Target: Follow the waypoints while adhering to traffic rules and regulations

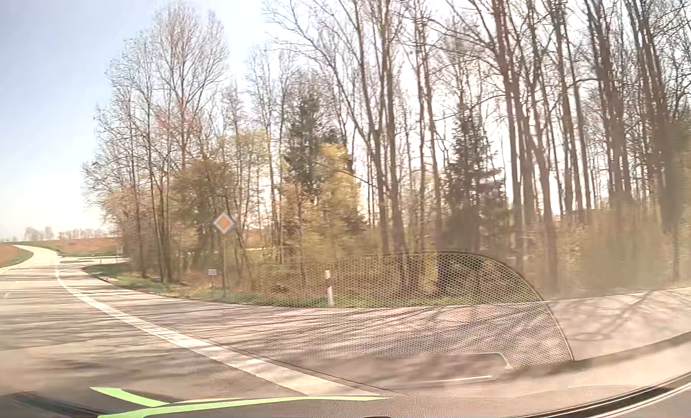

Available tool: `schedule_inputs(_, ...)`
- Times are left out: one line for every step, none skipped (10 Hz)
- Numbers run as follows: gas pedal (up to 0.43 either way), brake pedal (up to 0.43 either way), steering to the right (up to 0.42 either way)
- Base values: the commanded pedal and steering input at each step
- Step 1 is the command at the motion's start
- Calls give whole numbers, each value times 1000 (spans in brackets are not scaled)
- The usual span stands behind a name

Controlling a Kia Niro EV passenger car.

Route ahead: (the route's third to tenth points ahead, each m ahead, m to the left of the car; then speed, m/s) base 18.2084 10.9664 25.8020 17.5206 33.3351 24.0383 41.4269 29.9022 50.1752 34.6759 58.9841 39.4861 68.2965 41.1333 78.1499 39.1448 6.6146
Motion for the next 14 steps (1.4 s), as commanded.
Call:
schedule_inputs(248,0,-394)
schedule_inputs(248,0,-391)
schedule_inputs(248,0,-391)
schedule_inputs(248,0,-391)
schedule_inputs(248,0,-390)
schedule_inputs(248,0,-384)
schedule_inputs(248,0,-368)
schedule_inputs(248,0,-352)
schedule_inputs(248,0,-321)
schedule_inputs(248,0,-283)
schedule_inputs(248,0,-232)
schedule_inputs(248,0,-164)
schedule_inputs(248,0,-119)
schedule_inputs(248,0,-71)
